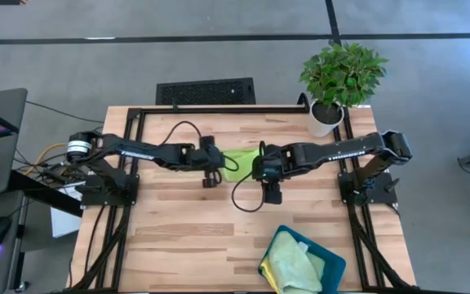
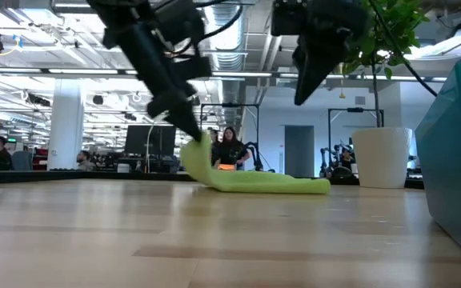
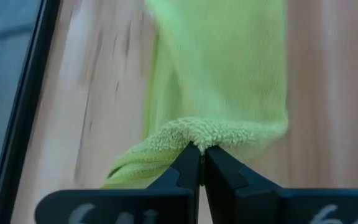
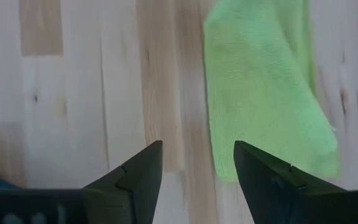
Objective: Fold microfiber towels
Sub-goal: Fold the green towel
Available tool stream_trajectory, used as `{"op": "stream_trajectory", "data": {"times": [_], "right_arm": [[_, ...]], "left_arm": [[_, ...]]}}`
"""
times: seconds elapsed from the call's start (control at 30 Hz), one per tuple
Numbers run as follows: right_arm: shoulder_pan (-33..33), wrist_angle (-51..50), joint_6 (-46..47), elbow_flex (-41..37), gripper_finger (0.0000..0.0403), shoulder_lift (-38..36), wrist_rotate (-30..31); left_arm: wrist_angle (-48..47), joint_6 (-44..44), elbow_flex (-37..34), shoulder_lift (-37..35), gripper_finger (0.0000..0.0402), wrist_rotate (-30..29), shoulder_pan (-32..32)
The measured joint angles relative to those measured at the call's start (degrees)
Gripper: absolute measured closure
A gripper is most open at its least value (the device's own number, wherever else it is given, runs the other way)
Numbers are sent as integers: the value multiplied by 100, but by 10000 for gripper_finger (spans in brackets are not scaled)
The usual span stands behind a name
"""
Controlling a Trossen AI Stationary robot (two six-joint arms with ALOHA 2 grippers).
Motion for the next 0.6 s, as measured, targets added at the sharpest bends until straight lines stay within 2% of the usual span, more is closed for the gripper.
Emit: {"op": "stream_trajectory", "data": {"times": [0.23,0.6], "right_arm": [[0,5,28,25,182,-392,37],[0,-205,31,21,182,-1123,46]], "left_arm": [[495,570,741,978,401,130,-2],[531,1236,2604,2468,401,424,-9]]}}
